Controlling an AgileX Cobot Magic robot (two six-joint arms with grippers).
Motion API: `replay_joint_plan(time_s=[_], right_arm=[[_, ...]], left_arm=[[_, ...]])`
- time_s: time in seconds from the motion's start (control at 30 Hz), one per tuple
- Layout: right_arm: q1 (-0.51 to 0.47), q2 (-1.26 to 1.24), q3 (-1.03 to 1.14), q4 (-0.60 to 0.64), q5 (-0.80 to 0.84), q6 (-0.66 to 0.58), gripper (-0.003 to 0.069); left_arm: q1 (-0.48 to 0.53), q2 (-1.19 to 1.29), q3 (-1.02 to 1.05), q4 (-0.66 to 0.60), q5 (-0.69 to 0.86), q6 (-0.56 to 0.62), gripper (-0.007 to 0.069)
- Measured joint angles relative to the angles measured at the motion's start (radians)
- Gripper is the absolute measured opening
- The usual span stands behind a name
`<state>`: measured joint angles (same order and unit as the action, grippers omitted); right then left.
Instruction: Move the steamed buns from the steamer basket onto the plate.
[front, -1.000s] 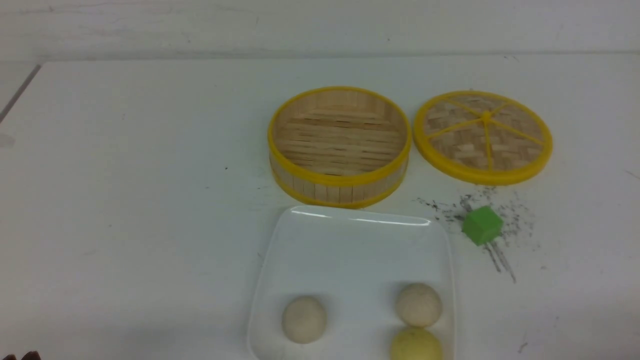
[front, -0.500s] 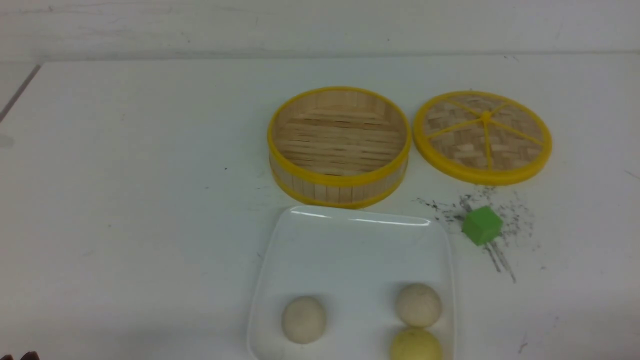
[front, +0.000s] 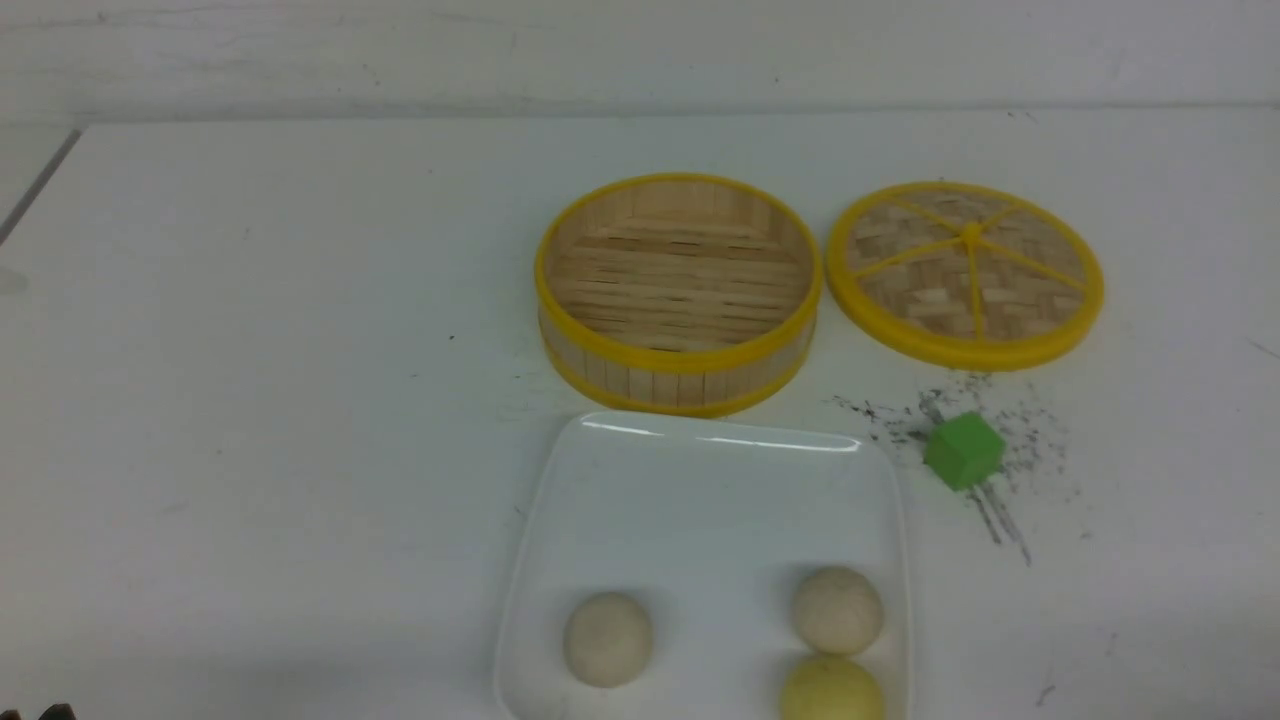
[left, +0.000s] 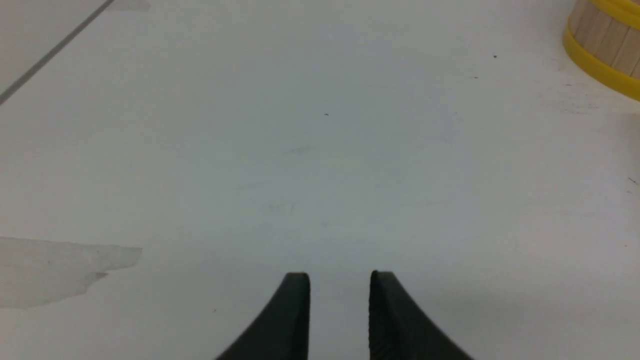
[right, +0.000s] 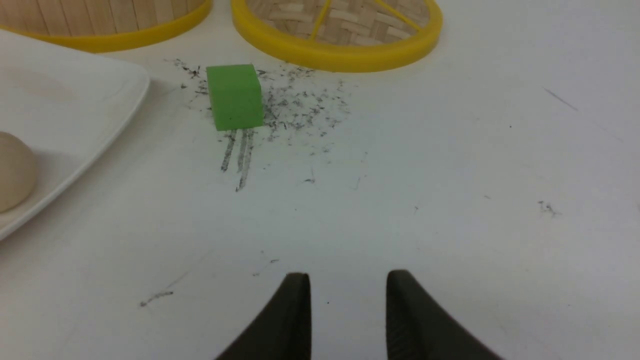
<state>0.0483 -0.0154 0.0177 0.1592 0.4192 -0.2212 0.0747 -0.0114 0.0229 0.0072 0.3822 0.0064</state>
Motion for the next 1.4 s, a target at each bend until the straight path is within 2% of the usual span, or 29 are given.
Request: replay_joint_plan(time_s=[1.4], right_arm=[[0.0,0.0,0.0,-0.001,0.0,0.0,0.024]], left_arm=[[0.0,0.0,0.0,0.008,0.0,0.0,0.0237]])
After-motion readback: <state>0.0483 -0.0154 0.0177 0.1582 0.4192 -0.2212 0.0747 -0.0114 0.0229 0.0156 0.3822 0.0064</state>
